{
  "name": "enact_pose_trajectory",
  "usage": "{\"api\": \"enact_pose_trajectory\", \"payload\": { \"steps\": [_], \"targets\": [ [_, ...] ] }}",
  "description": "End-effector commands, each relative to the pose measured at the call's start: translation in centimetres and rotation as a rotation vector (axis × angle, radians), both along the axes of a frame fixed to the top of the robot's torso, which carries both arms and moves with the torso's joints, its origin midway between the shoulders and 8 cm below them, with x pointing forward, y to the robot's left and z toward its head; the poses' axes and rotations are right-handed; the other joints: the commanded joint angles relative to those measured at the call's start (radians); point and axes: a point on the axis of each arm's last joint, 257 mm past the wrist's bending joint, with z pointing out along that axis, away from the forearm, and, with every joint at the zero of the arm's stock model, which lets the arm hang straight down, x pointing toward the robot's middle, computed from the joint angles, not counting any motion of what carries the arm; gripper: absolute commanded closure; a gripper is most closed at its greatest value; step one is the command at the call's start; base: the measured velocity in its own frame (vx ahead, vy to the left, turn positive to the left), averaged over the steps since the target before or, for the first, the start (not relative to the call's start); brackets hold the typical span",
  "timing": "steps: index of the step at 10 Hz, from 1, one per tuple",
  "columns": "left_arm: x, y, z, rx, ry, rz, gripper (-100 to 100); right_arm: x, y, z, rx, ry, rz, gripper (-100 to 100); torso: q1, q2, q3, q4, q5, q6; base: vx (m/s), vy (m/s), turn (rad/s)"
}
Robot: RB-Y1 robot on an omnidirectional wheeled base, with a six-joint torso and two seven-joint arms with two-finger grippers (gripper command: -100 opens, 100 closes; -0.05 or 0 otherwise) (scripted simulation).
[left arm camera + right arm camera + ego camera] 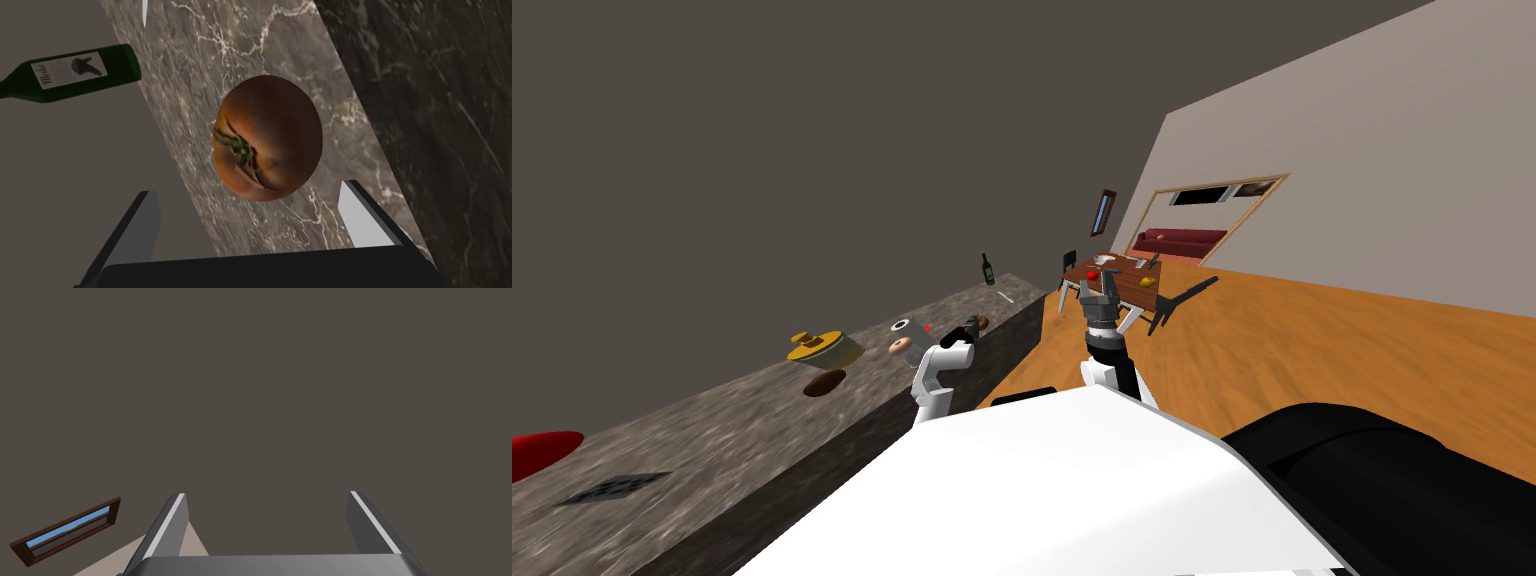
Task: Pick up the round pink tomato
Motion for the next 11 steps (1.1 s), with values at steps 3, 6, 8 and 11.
{"api": "enact_pose_trajectory", "payload": {
  "steps": [3, 6, 8, 11],
  "targets": [
    [-1.0, -1.4, -2.7, -0.048, 0.105, 0.013, -100, 0.0, 0.0, 0.0, 0.000, 0.000, 0.000, 0, 0.001, 0.000, 0.000, 0.000, 0.000, 0.000, 0.084, -0.002, -0.115],
    [-1.3, -1.4, -2.9, -0.050, 0.110, 0.015, 0, 0.0, 0.0, 0.0, 0.000, 0.000, 0.000, 0, 0.002, 0.001, 0.000, 0.000, 0.000, 0.000, 0.048, 0.013, -0.029],
    [0.0, -1.0, -3.3, -0.047, 0.110, 0.014, -100, 0.0, 0.0, 0.0, 0.000, 0.000, 0.000, 0, 0.001, 0.005, 0.003, 0.001, 0.000, 0.000, -0.022, -0.005, -0.007],
    [1.8, -0.4, -3.7, -0.046, 0.109, 0.015, -100, 0.0, 0.0, 0.0, 0.000, 0.000, 0.000, 0, 0.000, 0.007, 0.004, 0.002, 0.000, 0.000, -0.044, -0.019, -0.008]
  ]
}}
